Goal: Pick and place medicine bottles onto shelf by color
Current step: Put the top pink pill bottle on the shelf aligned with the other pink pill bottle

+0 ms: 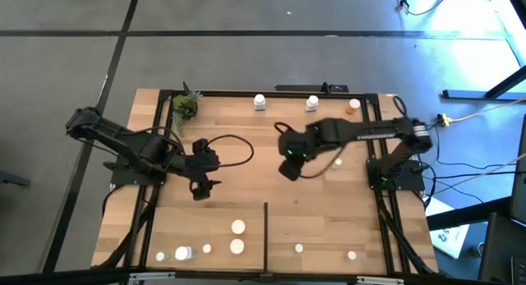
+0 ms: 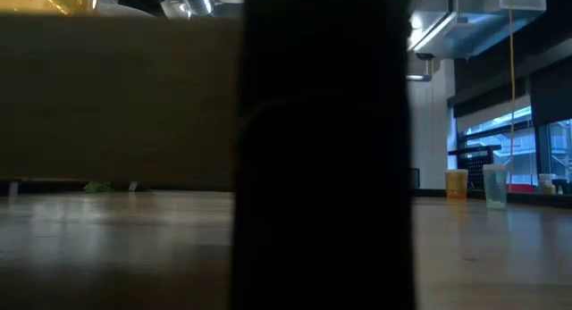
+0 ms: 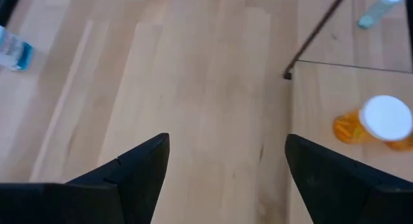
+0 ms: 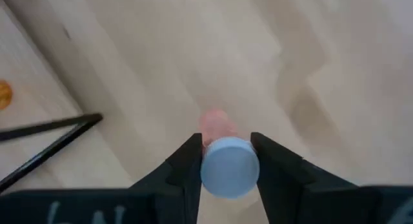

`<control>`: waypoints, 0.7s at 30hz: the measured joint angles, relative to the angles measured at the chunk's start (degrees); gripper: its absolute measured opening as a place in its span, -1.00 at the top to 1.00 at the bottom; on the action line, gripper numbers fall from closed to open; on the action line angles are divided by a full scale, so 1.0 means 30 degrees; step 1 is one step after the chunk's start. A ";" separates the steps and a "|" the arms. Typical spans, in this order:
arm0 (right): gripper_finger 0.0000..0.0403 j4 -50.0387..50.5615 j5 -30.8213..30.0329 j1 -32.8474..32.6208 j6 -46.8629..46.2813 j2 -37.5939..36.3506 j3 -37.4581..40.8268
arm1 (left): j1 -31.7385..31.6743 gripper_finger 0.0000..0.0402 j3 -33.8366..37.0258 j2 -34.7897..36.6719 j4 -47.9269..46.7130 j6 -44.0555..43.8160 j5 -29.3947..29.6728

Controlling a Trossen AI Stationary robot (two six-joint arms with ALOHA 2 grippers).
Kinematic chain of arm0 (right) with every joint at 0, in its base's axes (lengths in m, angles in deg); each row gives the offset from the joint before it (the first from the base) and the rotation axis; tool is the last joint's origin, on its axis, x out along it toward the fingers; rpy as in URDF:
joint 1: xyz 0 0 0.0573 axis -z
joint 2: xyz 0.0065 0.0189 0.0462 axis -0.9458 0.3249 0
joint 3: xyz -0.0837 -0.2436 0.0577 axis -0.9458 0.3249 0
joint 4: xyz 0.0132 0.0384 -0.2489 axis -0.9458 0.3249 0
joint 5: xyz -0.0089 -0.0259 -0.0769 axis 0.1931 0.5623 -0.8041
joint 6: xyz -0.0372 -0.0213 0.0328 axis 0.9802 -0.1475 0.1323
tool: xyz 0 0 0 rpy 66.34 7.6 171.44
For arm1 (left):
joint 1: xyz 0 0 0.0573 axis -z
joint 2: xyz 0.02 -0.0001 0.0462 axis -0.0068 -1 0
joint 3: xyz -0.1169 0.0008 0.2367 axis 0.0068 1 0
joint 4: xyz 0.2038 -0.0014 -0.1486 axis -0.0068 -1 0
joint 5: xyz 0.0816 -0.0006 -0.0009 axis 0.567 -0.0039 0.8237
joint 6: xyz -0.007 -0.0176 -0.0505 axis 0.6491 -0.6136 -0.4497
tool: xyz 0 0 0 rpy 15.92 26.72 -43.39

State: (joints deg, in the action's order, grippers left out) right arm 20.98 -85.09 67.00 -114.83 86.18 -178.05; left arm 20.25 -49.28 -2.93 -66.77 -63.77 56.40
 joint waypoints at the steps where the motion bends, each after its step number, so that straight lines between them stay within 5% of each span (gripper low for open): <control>1: 0.39 0.0328 -0.0015 0.0223 0.0520 0.0541 -0.0877 | 0.0195 -0.51 0.0000 0.0000 -0.0007 -0.0014 0.0000; 11: 0.39 0.3090 0.0033 0.1319 0.3460 0.6517 -0.8385 | 0.2026 -0.51 0.0000 0.0531 -0.0183 -0.1107 0.0235; 21: 0.39 0.2193 0.0153 0.1358 0.5514 1.0884 -1.2079 | 0.3052 -0.51 0.0000 0.1808 -0.0182 -0.1588 0.0549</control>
State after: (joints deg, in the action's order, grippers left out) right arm 27.56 -84.63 71.07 -98.29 118.83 -214.29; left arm 29.40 -49.28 2.49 -67.31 -68.53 58.05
